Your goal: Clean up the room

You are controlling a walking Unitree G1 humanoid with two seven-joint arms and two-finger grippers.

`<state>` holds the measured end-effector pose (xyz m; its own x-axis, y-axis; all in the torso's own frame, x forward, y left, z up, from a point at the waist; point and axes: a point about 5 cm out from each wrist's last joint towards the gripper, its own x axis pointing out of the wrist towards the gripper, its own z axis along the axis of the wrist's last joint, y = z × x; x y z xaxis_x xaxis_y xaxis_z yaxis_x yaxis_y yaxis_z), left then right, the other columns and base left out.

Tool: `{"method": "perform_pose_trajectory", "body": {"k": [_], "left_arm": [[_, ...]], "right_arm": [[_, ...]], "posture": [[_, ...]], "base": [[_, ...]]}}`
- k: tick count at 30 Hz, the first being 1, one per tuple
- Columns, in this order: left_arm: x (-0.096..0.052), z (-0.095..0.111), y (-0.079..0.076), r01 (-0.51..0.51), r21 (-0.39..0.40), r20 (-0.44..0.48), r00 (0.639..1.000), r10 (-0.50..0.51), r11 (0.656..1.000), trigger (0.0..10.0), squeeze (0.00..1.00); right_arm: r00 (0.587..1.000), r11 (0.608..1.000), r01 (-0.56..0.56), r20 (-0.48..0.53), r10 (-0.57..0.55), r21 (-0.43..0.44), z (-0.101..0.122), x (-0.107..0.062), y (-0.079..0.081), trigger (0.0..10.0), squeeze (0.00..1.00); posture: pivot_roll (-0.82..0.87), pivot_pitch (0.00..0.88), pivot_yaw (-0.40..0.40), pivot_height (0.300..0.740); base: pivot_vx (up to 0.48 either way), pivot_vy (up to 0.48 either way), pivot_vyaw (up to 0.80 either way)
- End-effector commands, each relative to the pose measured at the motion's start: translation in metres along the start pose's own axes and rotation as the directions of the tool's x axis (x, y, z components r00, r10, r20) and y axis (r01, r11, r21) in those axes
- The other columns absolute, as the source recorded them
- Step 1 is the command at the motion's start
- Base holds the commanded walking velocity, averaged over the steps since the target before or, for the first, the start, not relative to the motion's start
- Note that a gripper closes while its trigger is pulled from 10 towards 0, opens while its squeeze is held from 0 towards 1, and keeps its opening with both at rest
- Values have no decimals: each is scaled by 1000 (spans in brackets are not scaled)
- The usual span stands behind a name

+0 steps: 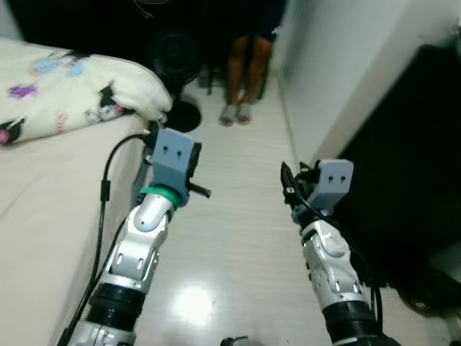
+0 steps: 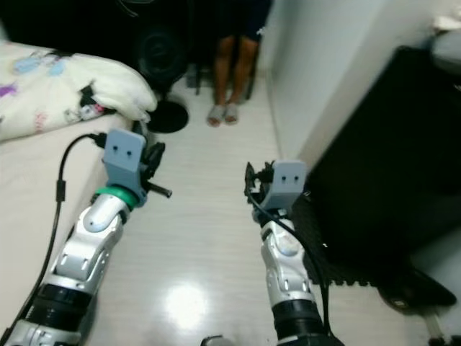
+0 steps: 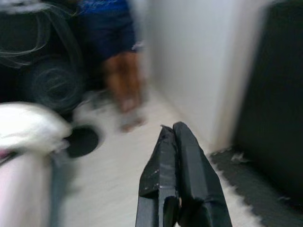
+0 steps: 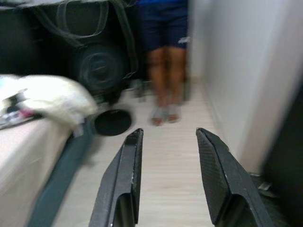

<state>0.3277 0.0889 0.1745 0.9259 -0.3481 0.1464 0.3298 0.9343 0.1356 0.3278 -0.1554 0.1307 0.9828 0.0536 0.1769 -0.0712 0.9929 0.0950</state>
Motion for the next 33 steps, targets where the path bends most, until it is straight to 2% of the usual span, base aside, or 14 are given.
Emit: {"method": "perform_pose_trajectory", "body": {"k": [1, 11, 14, 16, 17, 18, 19, 21, 23, 24, 26, 33], "left_arm": [[-3, -6, 2, -5, 8, -28, 1000, 5, 1000, 10000, 0], [-3, -8, 2, -6, 15, -32, 999, 6, 1000, 10000, 0], [-4, -10, 7, -27, 47, -35, 999, 28, 999, 10000, 0], [-10, -19, 23, -76, 99, -58, 995, 82, 992, 10000, 0], [-10, -19, 23, -76, 99, -58, 995, 82, 992, 10000, 0], [-15, -27, 36, -123, 122, -82, 988, 133, 985, 10000, 0], [-15, -27, 36, -123, 122, -82, 988, 133, 985, 10000, 0], [-27, -42, 57, -203, 172, -119, 967, 225, 964, 10000, 0], [-27, -42, 57, -203, 172, -119, 967, 225, 964, 10000, 0], [-37, -50, 68, -244, 199, -140, 951, 274, 949, 10000, 0], [-49, -60, 79, -280, 247, -162, 932, 325, 928, 10000, 0], [-59, -71, 77, -288, 273, -179, 922, 343, 918, 10000, 0]], "right_arm": [[1000, 1000, 0, -13, 0, 6, -3, -2, 1, 10000, 0], [1000, 1000, -5, -10, 5, 5, -2, 0, 2, 10000, 0], [1000, 1000, -17, -4, 17, -5, 0, 0, 3, 10000, 0], [998, 997, -62, 7, 62, -49, 3, 2, 10, 10000, 0], [998, 997, -62, 7, 62, -49, 3, 2, 10, 10000, 0], [996, 994, -86, 10, 87, -66, 4, 4, 14, 10000, 0], [996, 994, -86, 10, 87, -66, 4, 4, 14, 10000, 0], [991, 986, -135, 3, 136, -92, 4, 9, 23, 10000, 0], [991, 986, -135, 3, 136, -92, 4, 9, 23, 10000, 0], [984, 979, -177, -12, 177, -97, 2, 12, 32, 10000, 0], [972, 966, -236, -38, 234, -104, 0, 16, 43, 10000, 0], [960, 958, -277, -65, 273, -73, -5, 21, 63, 10000, 0]], "posture": [[3, 29, 5, 722], [2, 20, 6, 722], [2, 20, 7, 722], [10, 17, 2, 722], [10, 17, 2, 722], [19, 16, -7, 722], [19, 16, -7, 722], [28, 19, -15, 722], [28, 19, -15, 722], [39, 24, -26, 722], [45, 26, -33, 722], [39, 32, -41, 722]], "base": [[0, 0, -800], [0, 0, -800], [0, 0, -800], [0, 0, -800], [0, 0, -800], [0, 0, -800], [0, 0, -800], [0, 0, -800], [0, 0, -800], [0, 0, -800], [0, 0, -800], [0, 0, -598]]}}
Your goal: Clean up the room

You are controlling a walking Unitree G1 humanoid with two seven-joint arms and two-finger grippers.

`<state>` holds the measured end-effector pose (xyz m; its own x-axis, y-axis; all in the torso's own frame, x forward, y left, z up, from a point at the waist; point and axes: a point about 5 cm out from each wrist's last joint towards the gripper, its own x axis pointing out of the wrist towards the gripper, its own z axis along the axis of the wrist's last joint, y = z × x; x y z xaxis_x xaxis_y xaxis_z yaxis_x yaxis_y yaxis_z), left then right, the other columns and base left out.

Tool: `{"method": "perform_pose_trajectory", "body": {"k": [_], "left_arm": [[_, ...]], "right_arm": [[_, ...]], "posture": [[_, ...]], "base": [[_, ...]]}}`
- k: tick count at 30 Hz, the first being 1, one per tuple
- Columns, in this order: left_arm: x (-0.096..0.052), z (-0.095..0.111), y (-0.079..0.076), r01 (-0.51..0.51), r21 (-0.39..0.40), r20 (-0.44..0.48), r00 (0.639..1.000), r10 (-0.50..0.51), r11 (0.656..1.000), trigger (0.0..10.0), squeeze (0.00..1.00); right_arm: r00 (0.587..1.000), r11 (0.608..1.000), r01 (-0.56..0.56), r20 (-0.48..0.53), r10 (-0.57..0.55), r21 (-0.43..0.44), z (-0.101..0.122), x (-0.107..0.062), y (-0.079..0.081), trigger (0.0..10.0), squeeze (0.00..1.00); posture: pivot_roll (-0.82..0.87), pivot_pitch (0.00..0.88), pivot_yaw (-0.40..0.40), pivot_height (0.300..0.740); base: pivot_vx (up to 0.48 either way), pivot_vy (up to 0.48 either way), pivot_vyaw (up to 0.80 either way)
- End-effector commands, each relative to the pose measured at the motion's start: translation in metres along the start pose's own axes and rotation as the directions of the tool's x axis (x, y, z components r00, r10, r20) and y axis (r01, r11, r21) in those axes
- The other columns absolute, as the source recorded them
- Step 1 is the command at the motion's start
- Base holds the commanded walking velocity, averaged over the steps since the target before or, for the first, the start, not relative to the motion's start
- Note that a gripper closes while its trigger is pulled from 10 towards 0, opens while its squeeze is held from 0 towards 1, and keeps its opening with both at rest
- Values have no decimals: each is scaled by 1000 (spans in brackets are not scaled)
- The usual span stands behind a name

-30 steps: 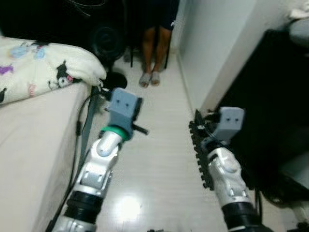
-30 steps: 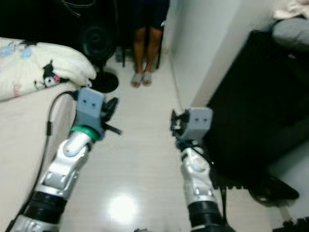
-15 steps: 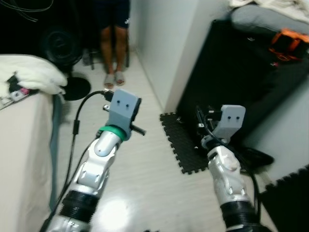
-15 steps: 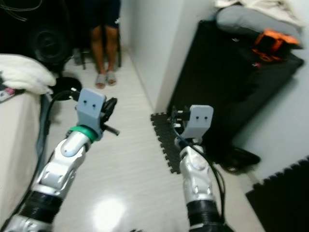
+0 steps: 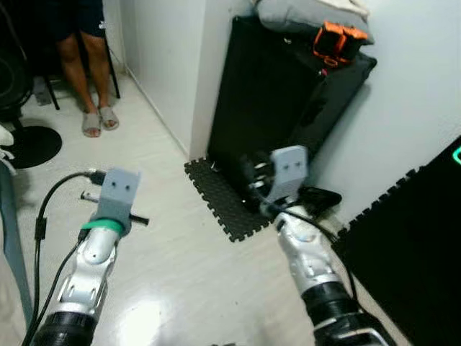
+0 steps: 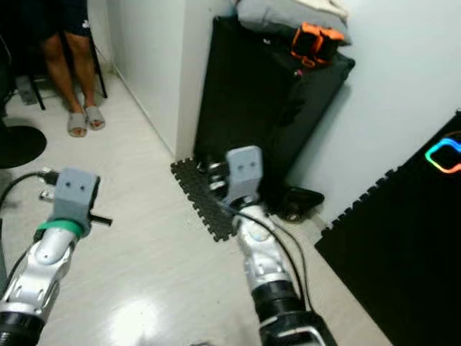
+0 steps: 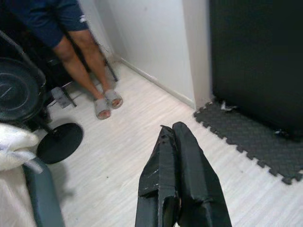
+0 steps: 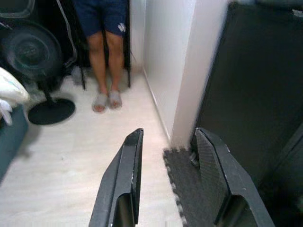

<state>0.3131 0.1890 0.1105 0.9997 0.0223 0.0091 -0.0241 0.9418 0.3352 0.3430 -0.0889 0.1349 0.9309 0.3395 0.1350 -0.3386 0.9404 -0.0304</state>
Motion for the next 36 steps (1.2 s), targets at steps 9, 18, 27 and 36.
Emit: {"method": "perform_pose_trajectory", "body": {"k": [9, 18, 27, 36], "left_arm": [[13, 20, -29, 153, -5, 89, 984, -152, 988, 10000, 0], [22, 29, -35, 257, -24, 109, 961, -253, 966, 10000, 0], [27, 37, -32, 199, -29, 146, 970, -193, 980, 10000, 0], [28, 39, -34, 187, -46, 160, 971, -177, 981, 10000, 0]], "right_arm": [[993, 993, 112, 29, -113, 22, -2, -10, -5, 10000, 0], [970, 971, 240, 45, -241, 23, -5, -20, -27, 10000, 0], [972, 972, 234, 45, -233, -23, -6, -25, -36, 10000, 0], [965, 966, 255, 80, -251, -45, 1, -25, -43, 10000, 0]], "posture": [[-27, 20, 68, 722], [-53, 16, 106, 722], [-44, 19, 84, 722], [-50, 33, 62, 722]], "base": [[0, 0, 0], [0, 0, 0], [0, 0, 0], [340, 0, 0]]}}
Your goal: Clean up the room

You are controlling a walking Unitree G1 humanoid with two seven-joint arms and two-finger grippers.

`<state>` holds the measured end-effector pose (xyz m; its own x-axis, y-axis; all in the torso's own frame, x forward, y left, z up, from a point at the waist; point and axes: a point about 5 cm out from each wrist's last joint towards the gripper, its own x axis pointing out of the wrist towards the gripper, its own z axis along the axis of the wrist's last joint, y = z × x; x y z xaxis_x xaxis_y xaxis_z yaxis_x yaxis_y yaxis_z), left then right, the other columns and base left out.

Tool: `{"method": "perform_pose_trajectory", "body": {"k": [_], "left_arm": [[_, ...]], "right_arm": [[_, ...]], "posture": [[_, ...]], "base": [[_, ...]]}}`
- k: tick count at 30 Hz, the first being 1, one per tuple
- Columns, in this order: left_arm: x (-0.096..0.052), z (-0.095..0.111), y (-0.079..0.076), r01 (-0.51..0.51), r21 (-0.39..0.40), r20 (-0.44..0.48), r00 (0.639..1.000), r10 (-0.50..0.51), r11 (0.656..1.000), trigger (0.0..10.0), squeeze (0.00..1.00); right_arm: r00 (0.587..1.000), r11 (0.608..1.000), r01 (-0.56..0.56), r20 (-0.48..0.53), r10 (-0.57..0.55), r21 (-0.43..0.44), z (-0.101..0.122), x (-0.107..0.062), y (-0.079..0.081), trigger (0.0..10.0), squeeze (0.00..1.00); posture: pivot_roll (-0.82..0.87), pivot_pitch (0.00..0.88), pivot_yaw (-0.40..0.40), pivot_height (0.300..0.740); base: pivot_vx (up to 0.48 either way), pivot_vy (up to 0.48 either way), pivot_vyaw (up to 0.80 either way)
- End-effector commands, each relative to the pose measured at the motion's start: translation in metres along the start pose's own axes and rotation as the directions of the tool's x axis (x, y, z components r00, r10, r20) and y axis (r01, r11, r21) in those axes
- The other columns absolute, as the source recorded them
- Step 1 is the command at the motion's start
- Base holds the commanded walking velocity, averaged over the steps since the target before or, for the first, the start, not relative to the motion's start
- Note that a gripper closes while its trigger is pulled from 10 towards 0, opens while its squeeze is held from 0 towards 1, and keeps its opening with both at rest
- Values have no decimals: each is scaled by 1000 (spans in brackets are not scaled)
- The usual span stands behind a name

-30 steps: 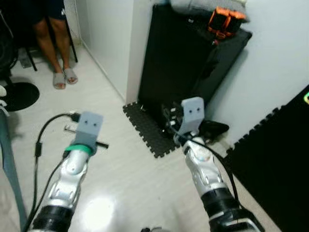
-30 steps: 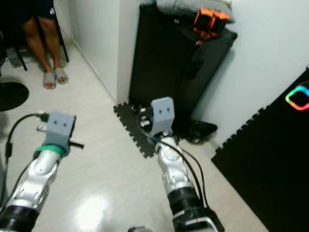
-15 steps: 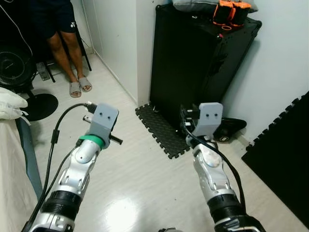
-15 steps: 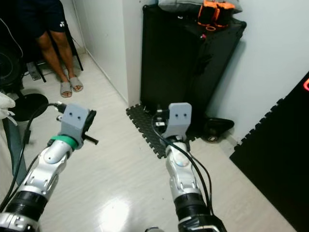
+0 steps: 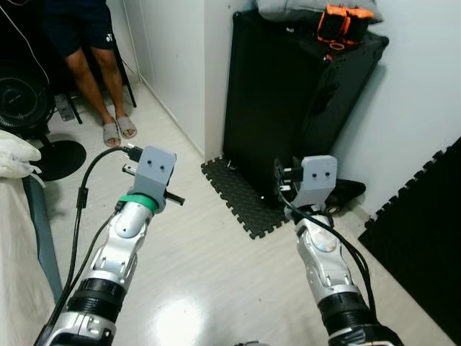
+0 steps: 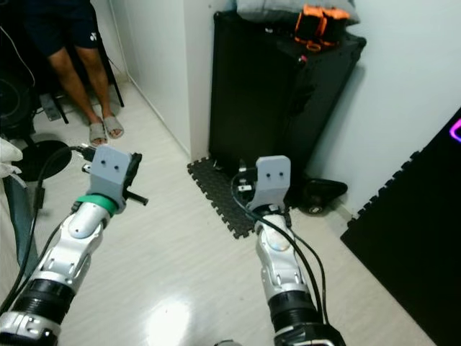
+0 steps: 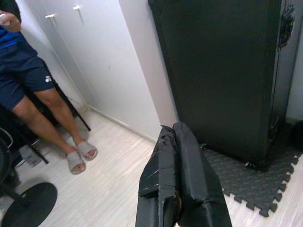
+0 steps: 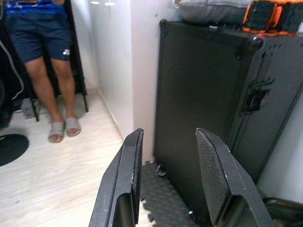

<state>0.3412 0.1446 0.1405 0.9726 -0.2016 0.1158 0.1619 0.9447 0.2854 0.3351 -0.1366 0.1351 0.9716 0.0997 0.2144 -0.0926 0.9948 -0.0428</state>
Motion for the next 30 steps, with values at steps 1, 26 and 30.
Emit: {"method": "perform_pose_trajectory", "body": {"k": [1, 26, 30], "left_arm": [[0, -5, -1, 2, 2, -16, 1000, -2, 1000, 10000, 0], [-6, -14, -5, -11, 3, -35, 999, 11, 1000, 10000, 0], [-6, -15, -5, -8, 3, -36, 999, 8, 1000, 10000, 0]], "right_arm": [[1000, 1000, 9, 2, -9, 1, -1, -1, -1, 10000, 0], [1000, 999, 2, -22, -3, -32, -5, -4, -4, 10000, 0], [1000, 999, 10, -24, -11, -36, -6, -5, -6, 10000, 0]], "posture": [[-50, 33, 62, 722], [-46, 31, 52, 722], [-51, 35, 54, 722]], "base": [[375, 0, 0], [365, 0, 0], [360, 0, 0]]}}
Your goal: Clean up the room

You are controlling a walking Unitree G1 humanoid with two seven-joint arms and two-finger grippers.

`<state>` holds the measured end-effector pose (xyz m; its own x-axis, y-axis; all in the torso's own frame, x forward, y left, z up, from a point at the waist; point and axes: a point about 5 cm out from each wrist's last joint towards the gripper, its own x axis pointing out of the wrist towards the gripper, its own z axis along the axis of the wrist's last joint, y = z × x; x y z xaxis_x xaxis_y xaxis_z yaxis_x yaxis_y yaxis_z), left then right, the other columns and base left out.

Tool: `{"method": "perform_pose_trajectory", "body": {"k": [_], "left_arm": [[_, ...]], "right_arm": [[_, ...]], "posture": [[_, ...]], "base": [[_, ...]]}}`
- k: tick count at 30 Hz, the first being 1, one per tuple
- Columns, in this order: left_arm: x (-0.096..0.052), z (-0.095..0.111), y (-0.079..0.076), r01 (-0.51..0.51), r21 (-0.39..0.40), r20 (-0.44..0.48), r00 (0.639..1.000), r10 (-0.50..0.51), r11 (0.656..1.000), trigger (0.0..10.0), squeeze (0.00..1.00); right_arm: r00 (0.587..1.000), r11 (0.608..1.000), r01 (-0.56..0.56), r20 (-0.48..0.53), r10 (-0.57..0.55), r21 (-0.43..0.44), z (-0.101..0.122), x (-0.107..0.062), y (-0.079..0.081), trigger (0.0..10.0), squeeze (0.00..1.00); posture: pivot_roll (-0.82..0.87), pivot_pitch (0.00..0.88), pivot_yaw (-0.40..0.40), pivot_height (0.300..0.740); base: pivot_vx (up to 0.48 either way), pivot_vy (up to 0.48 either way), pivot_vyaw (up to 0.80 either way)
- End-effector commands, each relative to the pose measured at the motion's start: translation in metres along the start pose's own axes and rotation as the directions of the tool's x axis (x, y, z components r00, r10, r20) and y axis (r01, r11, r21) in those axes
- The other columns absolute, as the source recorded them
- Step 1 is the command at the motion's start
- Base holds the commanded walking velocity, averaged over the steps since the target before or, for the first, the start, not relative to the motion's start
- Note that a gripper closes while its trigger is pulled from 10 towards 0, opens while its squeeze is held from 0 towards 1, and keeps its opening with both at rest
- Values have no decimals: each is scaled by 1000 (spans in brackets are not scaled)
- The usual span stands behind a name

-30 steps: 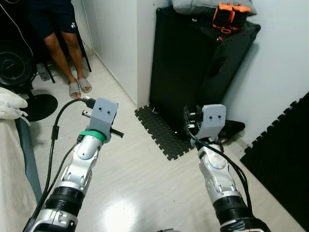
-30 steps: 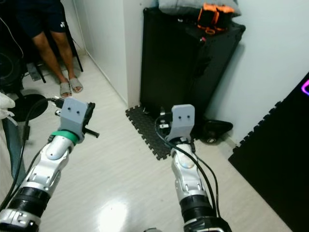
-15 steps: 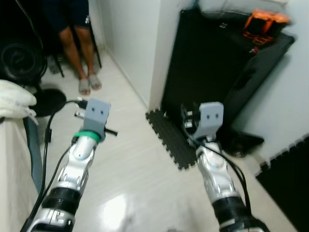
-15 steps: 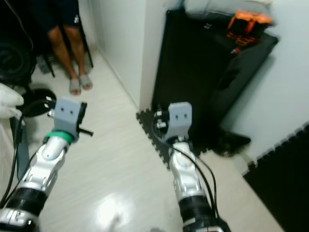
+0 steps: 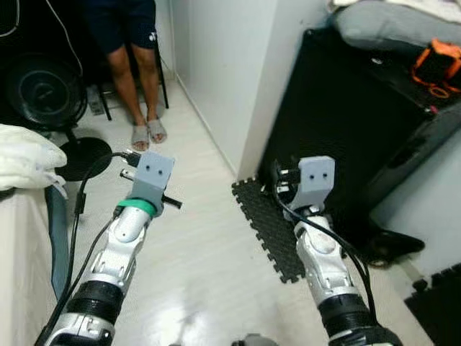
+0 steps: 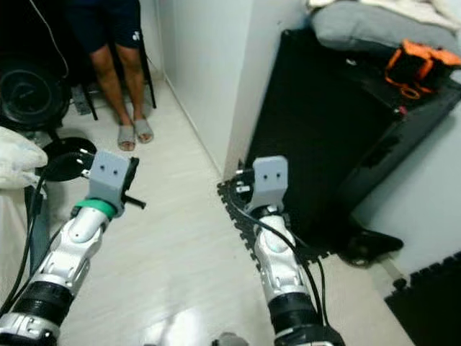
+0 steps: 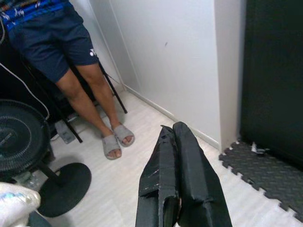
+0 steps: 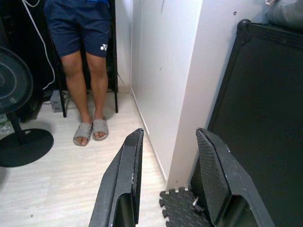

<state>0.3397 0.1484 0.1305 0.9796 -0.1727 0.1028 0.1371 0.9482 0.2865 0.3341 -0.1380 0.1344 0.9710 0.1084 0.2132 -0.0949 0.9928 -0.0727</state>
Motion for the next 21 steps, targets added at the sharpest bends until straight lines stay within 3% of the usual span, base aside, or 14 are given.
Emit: {"method": "perform_pose_trajectory", "body": {"k": [1, 21], "left_arm": [[-2, -4, -6, 18, -1, -15, 1000, -18, 1000, 10000, 0], [1, -3, -8, 34, 5, -13, 999, -34, 999, 10000, 0]], "right_arm": [[999, 1000, 24, -24, -24, -7, -6, -5, -6, 10000, 0], [999, 1000, 29, -28, -29, 0, -7, -7, -6, 10000, 0]], "posture": [[-51, 35, 54, 722], [-53, 43, 59, 722]], "base": [[360, 0, 0], [403, 0, 0]]}}
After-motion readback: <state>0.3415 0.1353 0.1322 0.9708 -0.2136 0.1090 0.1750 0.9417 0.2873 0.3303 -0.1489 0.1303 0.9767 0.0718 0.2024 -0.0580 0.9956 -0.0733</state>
